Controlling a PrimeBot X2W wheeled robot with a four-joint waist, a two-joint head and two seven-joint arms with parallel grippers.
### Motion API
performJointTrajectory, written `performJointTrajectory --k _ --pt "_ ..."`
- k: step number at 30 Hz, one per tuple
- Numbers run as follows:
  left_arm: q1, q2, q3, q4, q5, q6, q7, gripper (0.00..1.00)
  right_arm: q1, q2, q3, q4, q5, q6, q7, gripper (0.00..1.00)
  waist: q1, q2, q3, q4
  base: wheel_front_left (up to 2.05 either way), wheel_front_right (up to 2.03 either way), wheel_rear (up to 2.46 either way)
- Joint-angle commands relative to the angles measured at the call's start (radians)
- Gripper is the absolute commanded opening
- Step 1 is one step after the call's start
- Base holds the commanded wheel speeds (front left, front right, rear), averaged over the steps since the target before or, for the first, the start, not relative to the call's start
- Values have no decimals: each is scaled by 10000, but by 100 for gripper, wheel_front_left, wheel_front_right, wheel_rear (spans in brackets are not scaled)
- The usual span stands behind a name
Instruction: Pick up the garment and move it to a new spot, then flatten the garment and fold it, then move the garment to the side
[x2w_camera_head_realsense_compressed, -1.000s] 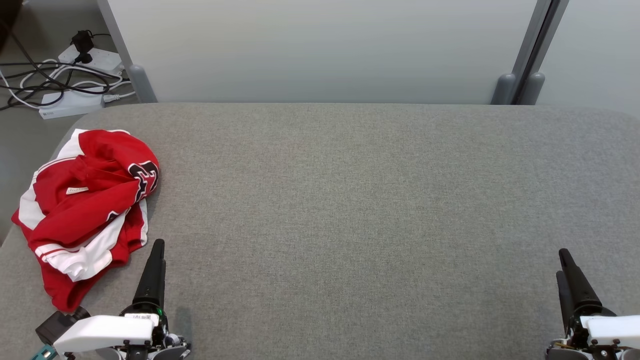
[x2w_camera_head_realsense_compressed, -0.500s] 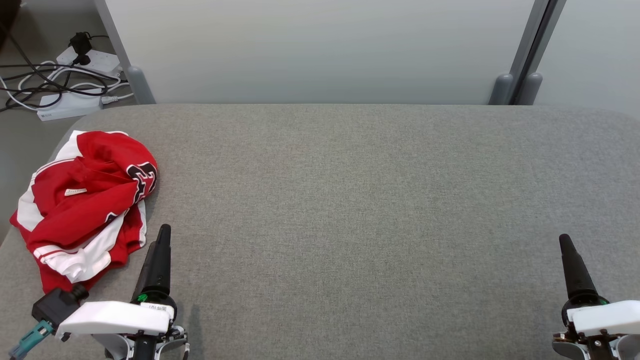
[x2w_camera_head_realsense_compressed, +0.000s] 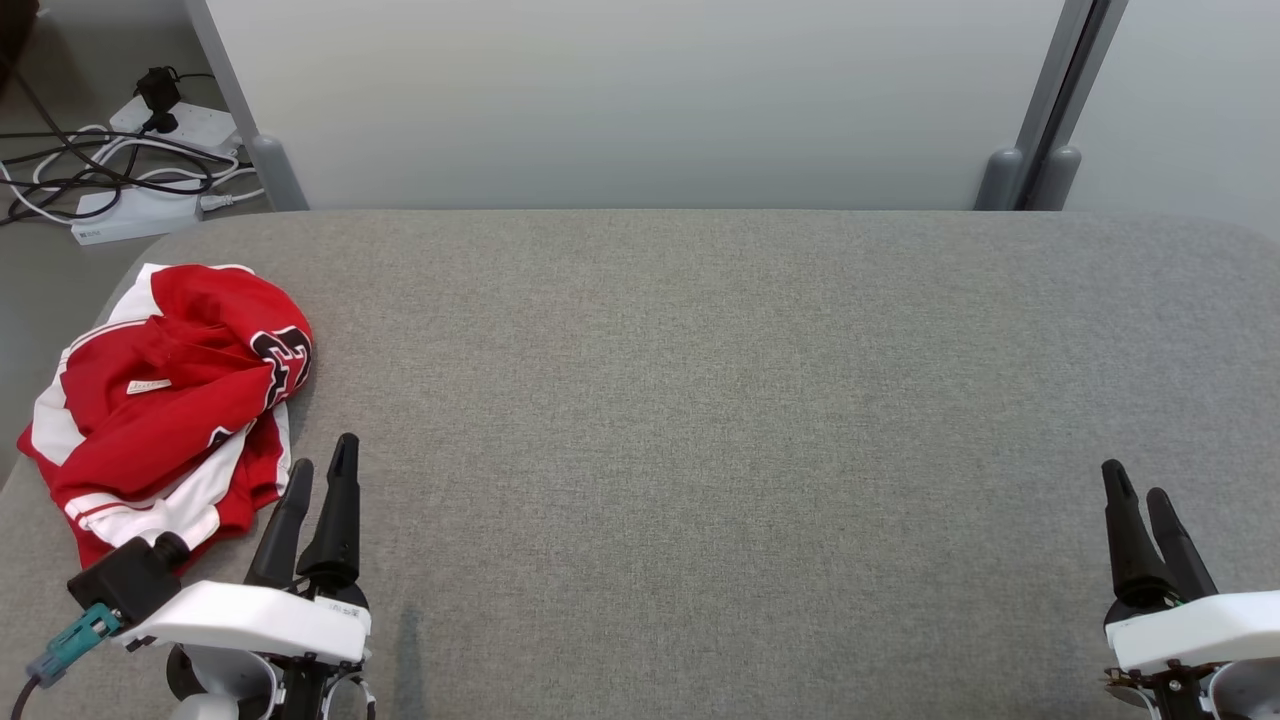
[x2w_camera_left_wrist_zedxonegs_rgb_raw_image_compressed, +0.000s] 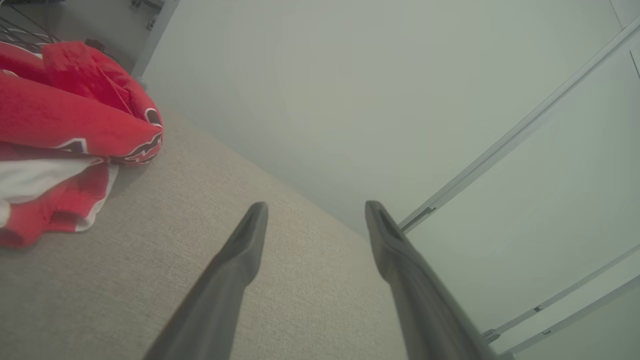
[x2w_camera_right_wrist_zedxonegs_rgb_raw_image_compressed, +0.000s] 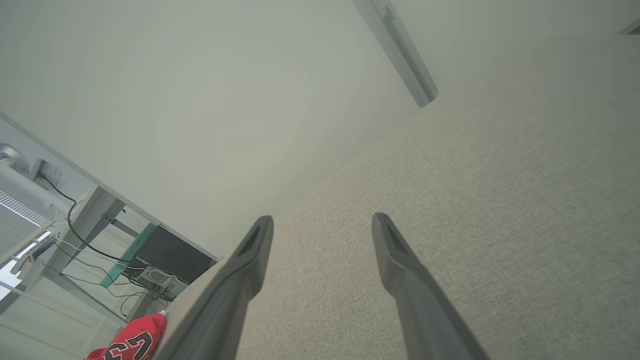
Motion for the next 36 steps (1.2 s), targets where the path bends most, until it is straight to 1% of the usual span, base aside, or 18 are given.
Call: performJointTrajectory --k 1,16,31,36 --pt "-573 268 71 -300 537 75 -126 100 -321 -212 161 -326 -532 54 -216 100 -1 0 -6 -2 0 0 0" --pt "-734 637 -442 -145 2356 235 -537 100 -247 -316 392 -221 -2456 59 -626 100 -1 0 -18 -26 0 0 0" --pt "-951 769 -619 683 3853 327 -979 100 -179 -319 697 150 -4234 65 -1067 100 -1 0 -44 -63 0 0 0" --pt "-1035 790 -637 929 4383 433 -1127 100 -178 -308 703 335 -4846 67 -1213 100 -1 0 -55 -61 0 0 0"
